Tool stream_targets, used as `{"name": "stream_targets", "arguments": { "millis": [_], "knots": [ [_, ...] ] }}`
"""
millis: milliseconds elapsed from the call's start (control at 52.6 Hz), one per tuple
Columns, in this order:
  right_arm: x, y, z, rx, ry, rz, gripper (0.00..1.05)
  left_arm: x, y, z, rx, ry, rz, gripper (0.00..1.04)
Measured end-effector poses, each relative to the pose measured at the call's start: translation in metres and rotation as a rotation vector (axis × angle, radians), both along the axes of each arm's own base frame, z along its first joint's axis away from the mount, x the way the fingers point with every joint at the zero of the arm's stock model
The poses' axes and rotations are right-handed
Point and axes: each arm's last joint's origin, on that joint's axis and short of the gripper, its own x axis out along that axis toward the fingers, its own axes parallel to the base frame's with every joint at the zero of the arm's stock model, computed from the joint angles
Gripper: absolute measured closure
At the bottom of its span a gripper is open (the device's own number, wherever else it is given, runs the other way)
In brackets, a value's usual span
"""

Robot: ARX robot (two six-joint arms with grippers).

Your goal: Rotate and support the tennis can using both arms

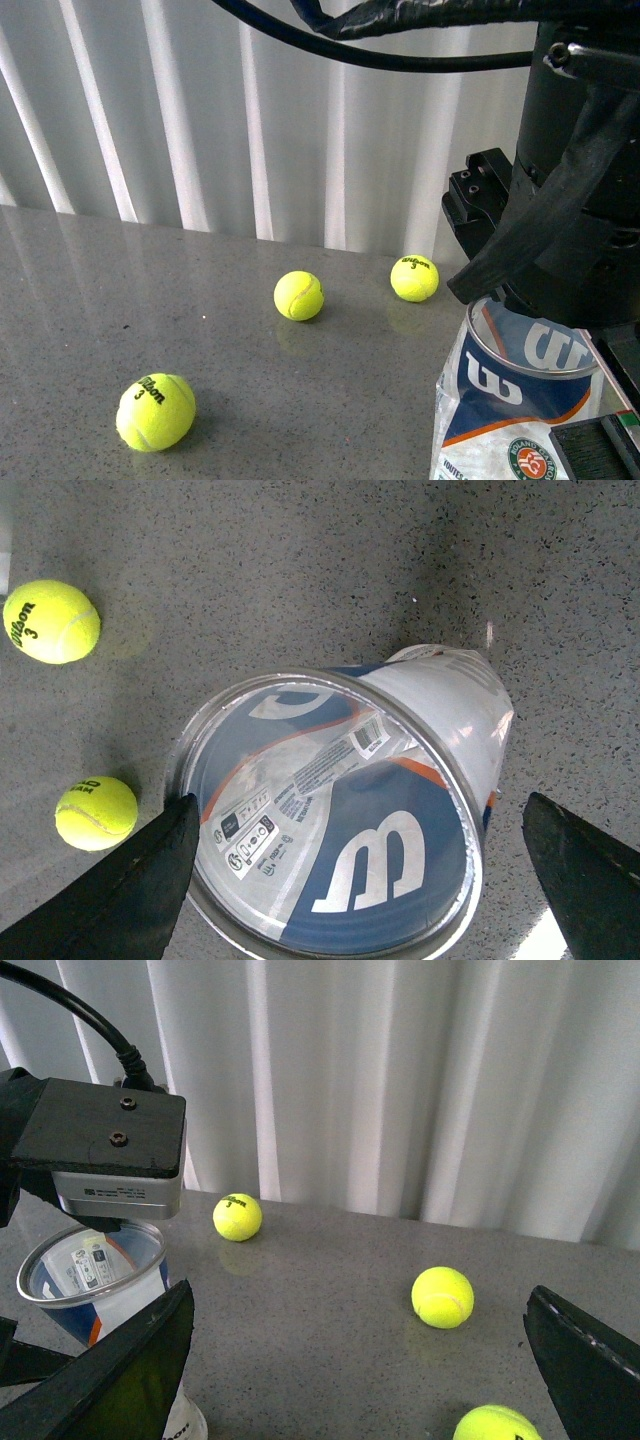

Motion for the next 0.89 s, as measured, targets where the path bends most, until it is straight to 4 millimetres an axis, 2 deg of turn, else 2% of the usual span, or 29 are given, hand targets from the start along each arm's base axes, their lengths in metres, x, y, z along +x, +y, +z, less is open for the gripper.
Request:
{"name": "stream_targets", "arguments": {
  "millis": [285,437,646,893],
  "knots": [
    [0.000,0.000,0.000,0.000,0.000,0.000,0.07,-0.005,-0.002,0.003,-0.008,0.038,0.006,0.07],
    [0.000,0.000,0.000,0.000,0.000,0.000,0.07,-0.011,-0.003,0.012,-0.037,0.095,0.003,0.07],
    [0.000,0.000,0.000,0.000,0.000,0.000,0.07,-0.022,-0.004,0.047,-0.122,0.084,-0.007,0.07],
    [0.000,0.000,0.000,0.000,0.000,0.000,0.07,-0.030,0.009,0.089,-0.266,0.065,0.005,0.07]
  ]
}}
